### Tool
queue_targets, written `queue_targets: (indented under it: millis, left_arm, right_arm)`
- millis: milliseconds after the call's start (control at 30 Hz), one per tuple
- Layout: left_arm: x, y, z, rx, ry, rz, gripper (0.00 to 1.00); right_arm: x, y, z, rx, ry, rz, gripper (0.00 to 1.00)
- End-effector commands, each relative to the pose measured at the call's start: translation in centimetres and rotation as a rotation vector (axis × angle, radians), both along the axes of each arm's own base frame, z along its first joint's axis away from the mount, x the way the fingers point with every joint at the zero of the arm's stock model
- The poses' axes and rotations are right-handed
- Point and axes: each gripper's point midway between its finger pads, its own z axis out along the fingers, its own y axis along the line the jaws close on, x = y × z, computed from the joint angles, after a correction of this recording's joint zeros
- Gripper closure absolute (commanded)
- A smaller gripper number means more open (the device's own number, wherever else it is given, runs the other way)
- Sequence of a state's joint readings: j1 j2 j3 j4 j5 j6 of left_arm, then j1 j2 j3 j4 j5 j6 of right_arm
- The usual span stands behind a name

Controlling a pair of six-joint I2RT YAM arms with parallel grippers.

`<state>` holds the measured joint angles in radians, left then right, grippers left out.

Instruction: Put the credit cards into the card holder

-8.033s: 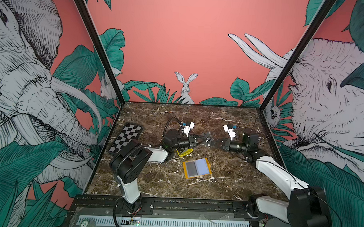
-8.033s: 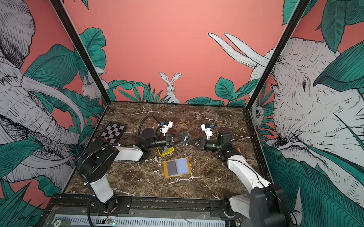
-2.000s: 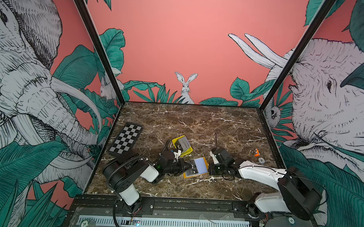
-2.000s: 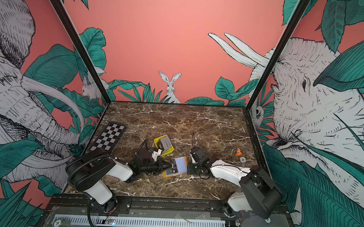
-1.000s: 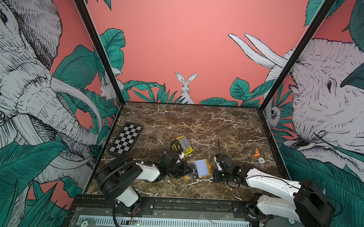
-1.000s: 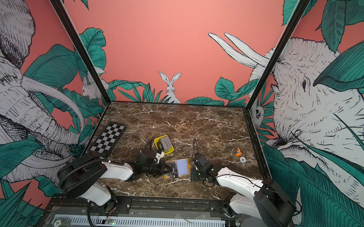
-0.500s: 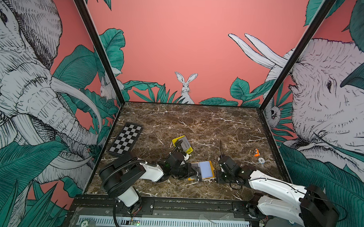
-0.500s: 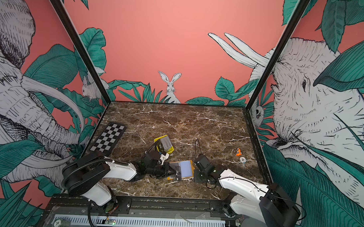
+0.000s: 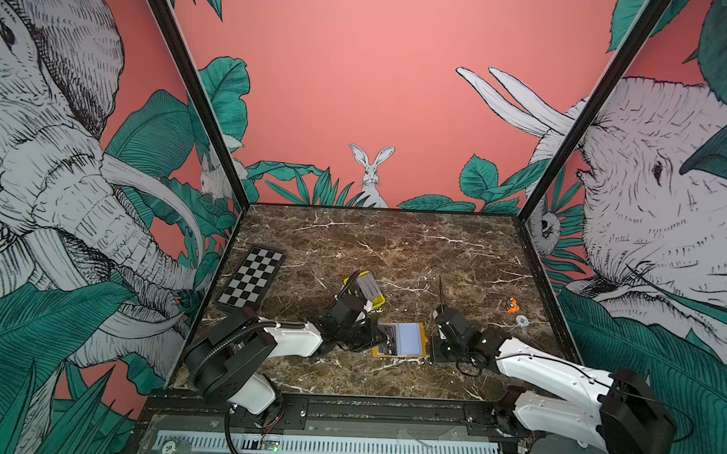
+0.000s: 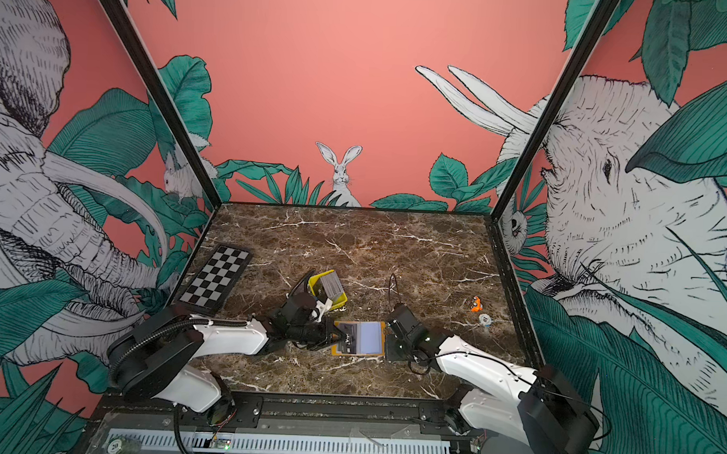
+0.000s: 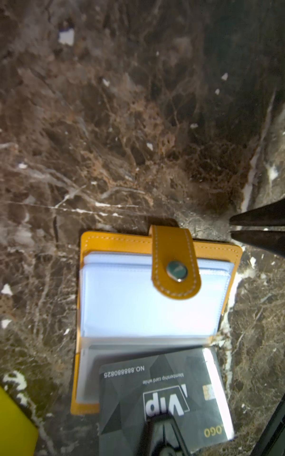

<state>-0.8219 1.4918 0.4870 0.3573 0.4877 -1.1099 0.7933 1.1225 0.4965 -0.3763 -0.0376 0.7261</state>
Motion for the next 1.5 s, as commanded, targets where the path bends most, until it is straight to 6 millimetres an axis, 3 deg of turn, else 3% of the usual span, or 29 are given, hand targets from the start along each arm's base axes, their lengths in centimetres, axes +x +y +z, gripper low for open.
queue_targets:
  millis: [0, 300, 767, 1067, 1467]
  left_arm:
    - [0.5, 0.1, 1.1, -0.009, -0.032, -0.031, 1.0]
    - [1.5, -0.4, 1.3, -0.012, -0.068, -0.083, 1.0]
    - [2.2, -1.1, 0.3, 0.011, -0.055, -0.125, 1.0]
    - [1.7, -1.6, 0.5, -0.041, -0.005, -0.156, 1.0]
    - [1.6, -1.8, -0.3, -0.076, 0.078, -0.106, 1.0]
  right_arm:
    - [1.3, 0.7, 1.1, 0.007, -0.045, -0.003, 0.89]
    - [2.3, 1.0, 0.9, -0.014, -0.038, -0.029, 0.89]
    - [2.0, 1.5, -0.5, -0.001, -0.004, -0.022, 0.89]
    - [1.5, 1.3, -1.9, -0.034, 0.043, -0.014, 0.89]
    - [1.3, 0.8, -2.2, -0.05, 0.041, -0.017, 0.89]
